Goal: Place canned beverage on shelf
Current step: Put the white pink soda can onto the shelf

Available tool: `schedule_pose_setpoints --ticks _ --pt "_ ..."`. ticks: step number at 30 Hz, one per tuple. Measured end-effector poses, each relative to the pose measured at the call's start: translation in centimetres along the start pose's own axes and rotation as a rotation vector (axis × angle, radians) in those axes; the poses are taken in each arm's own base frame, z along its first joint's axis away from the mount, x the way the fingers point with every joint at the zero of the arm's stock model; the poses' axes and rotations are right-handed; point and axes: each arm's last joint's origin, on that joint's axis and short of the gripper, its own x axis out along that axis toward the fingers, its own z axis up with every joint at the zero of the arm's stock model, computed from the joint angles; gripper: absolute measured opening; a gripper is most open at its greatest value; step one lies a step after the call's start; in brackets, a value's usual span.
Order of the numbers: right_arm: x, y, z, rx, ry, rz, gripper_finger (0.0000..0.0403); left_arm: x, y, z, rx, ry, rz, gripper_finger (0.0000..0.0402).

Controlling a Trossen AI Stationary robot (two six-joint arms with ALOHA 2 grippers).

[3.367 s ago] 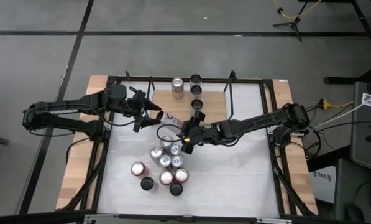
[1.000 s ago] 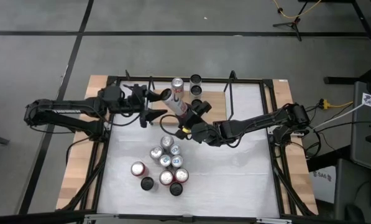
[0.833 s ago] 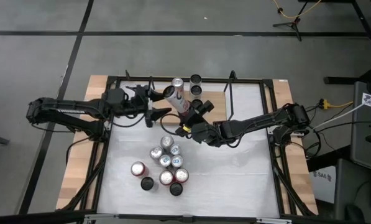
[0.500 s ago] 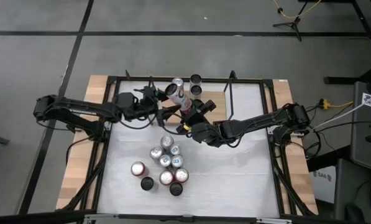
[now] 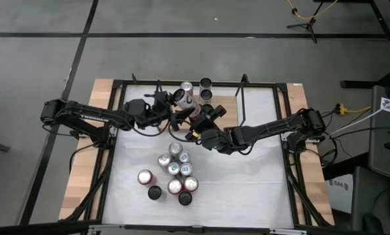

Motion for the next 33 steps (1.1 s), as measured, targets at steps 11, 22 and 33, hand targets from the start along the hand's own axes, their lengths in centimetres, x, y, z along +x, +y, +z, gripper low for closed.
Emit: schedule_pose_setpoints --ticks 11,22,33 --pt "-0.01 0.05 -0.01 0.005 0.001 0.014 0.0253 0.0 0.05 0.06 -0.001 -0.01 0.018 0.0264" --pt "0.0 0.17 -0.02 0.002 0.003 0.066 0.0293 -0.02 0.08 0.06 0.003 -0.009 0.023 0.0238" --pt "0.0 0.22 0.0 0.002 0.002 0.082 0.0321 0.0 0.07 0.02 0.003 -0.005 0.018 0.0238"
